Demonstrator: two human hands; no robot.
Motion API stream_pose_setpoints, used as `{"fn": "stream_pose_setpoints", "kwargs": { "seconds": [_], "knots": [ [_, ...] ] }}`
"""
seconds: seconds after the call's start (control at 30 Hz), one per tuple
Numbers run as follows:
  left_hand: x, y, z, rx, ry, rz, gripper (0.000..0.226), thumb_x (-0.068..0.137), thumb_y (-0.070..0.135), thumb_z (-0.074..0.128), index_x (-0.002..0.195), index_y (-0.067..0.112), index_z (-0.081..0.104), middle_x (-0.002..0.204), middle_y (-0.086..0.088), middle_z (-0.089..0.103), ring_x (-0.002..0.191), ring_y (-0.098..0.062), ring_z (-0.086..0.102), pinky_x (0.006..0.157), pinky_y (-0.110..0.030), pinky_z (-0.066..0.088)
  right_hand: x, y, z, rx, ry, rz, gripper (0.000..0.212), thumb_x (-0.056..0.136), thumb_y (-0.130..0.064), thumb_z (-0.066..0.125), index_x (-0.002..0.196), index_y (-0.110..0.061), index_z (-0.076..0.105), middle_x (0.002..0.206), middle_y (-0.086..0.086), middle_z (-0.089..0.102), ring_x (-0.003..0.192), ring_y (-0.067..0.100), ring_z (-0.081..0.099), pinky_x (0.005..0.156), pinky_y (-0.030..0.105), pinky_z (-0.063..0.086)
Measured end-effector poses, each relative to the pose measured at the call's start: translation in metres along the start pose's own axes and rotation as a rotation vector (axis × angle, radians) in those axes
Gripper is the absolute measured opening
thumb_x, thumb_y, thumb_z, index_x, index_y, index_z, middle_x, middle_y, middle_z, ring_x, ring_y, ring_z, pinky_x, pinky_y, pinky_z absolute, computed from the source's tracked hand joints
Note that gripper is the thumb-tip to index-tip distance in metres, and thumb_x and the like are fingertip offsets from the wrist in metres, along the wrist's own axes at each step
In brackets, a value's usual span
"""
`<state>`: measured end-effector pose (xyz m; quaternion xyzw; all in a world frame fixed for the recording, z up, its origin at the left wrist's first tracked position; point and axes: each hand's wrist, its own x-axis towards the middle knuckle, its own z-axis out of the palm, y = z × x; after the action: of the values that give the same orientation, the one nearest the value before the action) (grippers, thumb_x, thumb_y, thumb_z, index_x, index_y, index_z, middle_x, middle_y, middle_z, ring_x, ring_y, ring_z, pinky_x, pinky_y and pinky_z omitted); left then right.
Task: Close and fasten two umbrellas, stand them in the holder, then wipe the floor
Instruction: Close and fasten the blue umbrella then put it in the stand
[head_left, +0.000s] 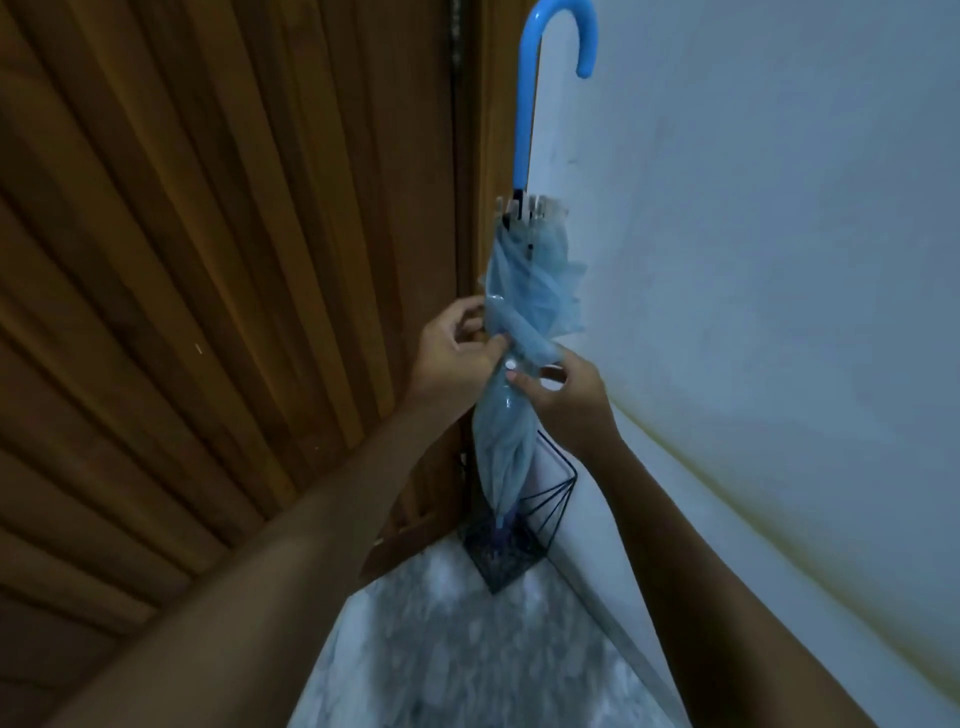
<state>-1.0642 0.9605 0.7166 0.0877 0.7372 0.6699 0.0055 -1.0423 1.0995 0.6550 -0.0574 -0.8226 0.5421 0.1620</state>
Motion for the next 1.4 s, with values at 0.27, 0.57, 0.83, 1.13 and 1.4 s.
{"fn": "stream_pose_setpoints", "kwargs": {
  "seconds": [0.27, 0.57, 0.83, 1.13, 1.4],
  "knots": [
    [0.102, -0.044, 0.032, -0.045, 0.034, 0.132, 0.043, 0.083, 0.018, 0.071, 0.123, 0.009, 0.061, 0.107, -0.010, 0.072, 0.095, -0.022, 0.071, 0.080, -0.047, 0.060, 0.081, 0.041, 0.009, 0.061, 0.153, -0.094, 0.023, 0.087, -0.020, 0.074, 0.109, -0.015, 0.070, 0.096, -0.007, 0.071, 0.087, 0.009, 0.068, 0.079, 0.017, 0.053],
    [0.119, -0.123, 0.063, -0.032, -0.093, 0.012, 0.032, 0.087, 0.005, 0.069, 0.117, 0.010, 0.059, 0.084, 0.003, 0.065, 0.078, -0.019, 0.069, 0.074, -0.042, 0.061, 0.085, 0.125, 0.021, 0.034, 0.169, 0.060, 0.023, 0.085, -0.025, 0.076, 0.106, -0.022, 0.067, 0.099, -0.006, 0.070, 0.092, 0.011, 0.066, 0.081, 0.028, 0.055],
    [0.119, -0.268, 0.097, 0.002, -0.187, -0.102, 0.026, 0.082, -0.003, 0.071, 0.103, 0.006, 0.059, 0.101, -0.022, 0.068, 0.090, -0.034, 0.069, 0.081, -0.049, 0.058, 0.065, 0.266, 0.053, 0.010, 0.122, 0.222, 0.032, 0.080, -0.021, 0.081, 0.104, -0.018, 0.061, 0.109, 0.004, 0.069, 0.101, 0.021, 0.067, 0.083, 0.038, 0.058],
    [0.131, -0.415, 0.121, 0.120, -0.200, -0.091, 0.032, 0.077, 0.004, 0.077, 0.084, 0.026, 0.054, 0.097, -0.012, 0.066, 0.098, -0.036, 0.064, 0.084, -0.055, 0.055, 0.069, 0.366, 0.078, -0.196, -0.068, 0.262, 0.041, 0.081, -0.023, 0.076, 0.118, -0.016, 0.060, 0.108, -0.001, 0.066, 0.094, 0.017, 0.065, 0.077, 0.028, 0.055],
    [0.147, -0.446, 0.127, 0.311, -0.274, -0.138, 0.016, 0.084, 0.012, 0.073, 0.097, 0.008, 0.066, 0.093, -0.006, 0.067, 0.091, -0.021, 0.062, 0.080, -0.030, 0.050, 0.081, 0.398, 0.097, -0.307, -0.059, 0.346, 0.024, 0.089, -0.017, 0.066, 0.110, -0.006, 0.058, 0.090, 0.000, 0.060, 0.073, 0.011, 0.055, 0.051, 0.010, 0.038]
  ]
}}
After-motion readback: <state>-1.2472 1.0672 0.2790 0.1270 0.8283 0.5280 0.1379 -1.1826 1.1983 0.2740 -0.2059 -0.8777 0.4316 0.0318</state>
